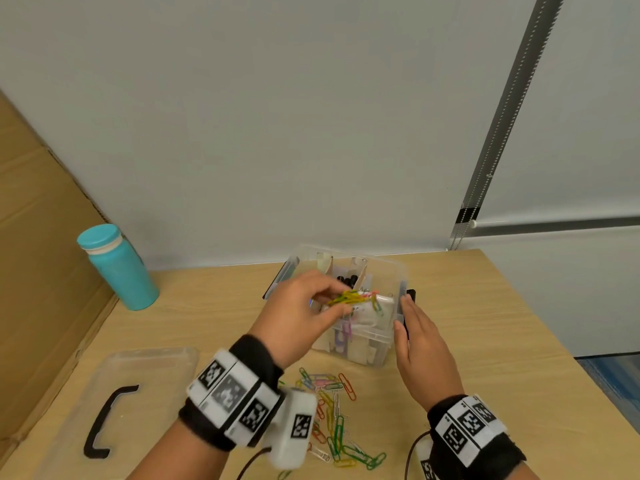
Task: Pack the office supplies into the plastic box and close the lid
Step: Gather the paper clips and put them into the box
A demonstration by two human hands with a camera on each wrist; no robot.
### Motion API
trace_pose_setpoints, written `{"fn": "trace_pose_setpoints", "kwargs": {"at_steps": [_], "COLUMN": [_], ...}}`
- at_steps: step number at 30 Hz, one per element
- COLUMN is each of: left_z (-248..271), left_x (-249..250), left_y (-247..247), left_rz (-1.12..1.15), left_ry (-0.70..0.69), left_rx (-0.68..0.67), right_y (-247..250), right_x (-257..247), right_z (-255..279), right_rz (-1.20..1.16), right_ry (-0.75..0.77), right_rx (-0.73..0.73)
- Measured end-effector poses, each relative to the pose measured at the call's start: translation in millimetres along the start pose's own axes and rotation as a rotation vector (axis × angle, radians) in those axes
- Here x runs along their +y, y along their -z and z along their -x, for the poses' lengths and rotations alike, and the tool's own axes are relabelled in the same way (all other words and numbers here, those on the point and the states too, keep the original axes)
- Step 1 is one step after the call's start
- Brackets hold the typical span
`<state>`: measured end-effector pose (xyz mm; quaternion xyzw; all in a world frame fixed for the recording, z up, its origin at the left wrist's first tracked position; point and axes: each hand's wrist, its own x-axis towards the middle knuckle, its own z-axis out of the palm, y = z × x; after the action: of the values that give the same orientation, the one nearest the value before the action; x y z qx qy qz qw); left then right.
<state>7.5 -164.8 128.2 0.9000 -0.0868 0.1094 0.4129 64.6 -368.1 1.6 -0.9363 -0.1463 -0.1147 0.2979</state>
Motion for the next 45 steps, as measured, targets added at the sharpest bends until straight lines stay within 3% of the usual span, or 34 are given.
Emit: {"fn": "trace_pose_setpoints", "kwargs": {"at_steps": [3, 5, 10, 14, 16, 19, 23, 26, 28, 30, 32, 34, 36, 38, 40, 45], "left_z": [-29, -44, -71, -86, -89, -81, -38, 9, 41, 69, 92, 107, 112, 108, 100, 97], "left_x": [12, 13, 3, -3, -7, -9, -19, -48, -78, -109, -137, -156, -161, -162, -158, -145], "left_y": [-6, -16, -52, -78, -83, -69, -27, 1, 10, 12, 8, 0, -9, -17, -24, -46], "left_rz": [-0.008, -0.094, -0.449, -0.628, -0.635, -0.49, -0.226, -0.207, -0.231, -0.314, -0.469, -0.534, -0.492, -0.469, -0.484, -0.455], "left_ry": [-0.041, -0.03, 0.03, 0.117, 0.148, 0.128, 0.071, 0.073, 0.139, 0.261, 0.426, 0.538, 0.557, 0.548, 0.541, 0.394], "left_rx": [0.035, -0.012, -0.238, -0.495, -0.544, -0.468, -0.145, 0.035, 0.04, -0.044, -0.215, -0.351, -0.383, -0.399, -0.415, -0.468], "right_y": [-2, -3, -5, -5, -5, -6, -2, 3, 8, 11, 11, 4, -4, -13, -21, -46], "right_x": [1, 3, 2, -1, 0, 0, 0, -2, -6, -11, -16, -22, -24, -24, -29, -55], "right_z": [-1, -2, -1, 0, 1, 1, 1, 9, 22, 38, 52, 64, 76, 84, 90, 79], "right_rz": [0.045, 0.063, 0.07, 0.066, 0.065, 0.072, 0.0, -0.105, -0.139, -0.135, -0.06, 0.033, 0.059, 0.049, 0.026, -0.107], "right_ry": [0.009, 0.013, 0.023, 0.021, 0.02, 0.027, 0.016, -0.026, -0.019, 0.093, 0.201, 0.185, 0.019, -0.149, -0.209, -0.216], "right_rx": [0.022, 0.031, 0.052, 0.053, 0.052, 0.046, 0.008, 0.049, 0.14, 0.154, -0.001, -0.291, -0.587, -0.768, -0.799, -0.698]}}
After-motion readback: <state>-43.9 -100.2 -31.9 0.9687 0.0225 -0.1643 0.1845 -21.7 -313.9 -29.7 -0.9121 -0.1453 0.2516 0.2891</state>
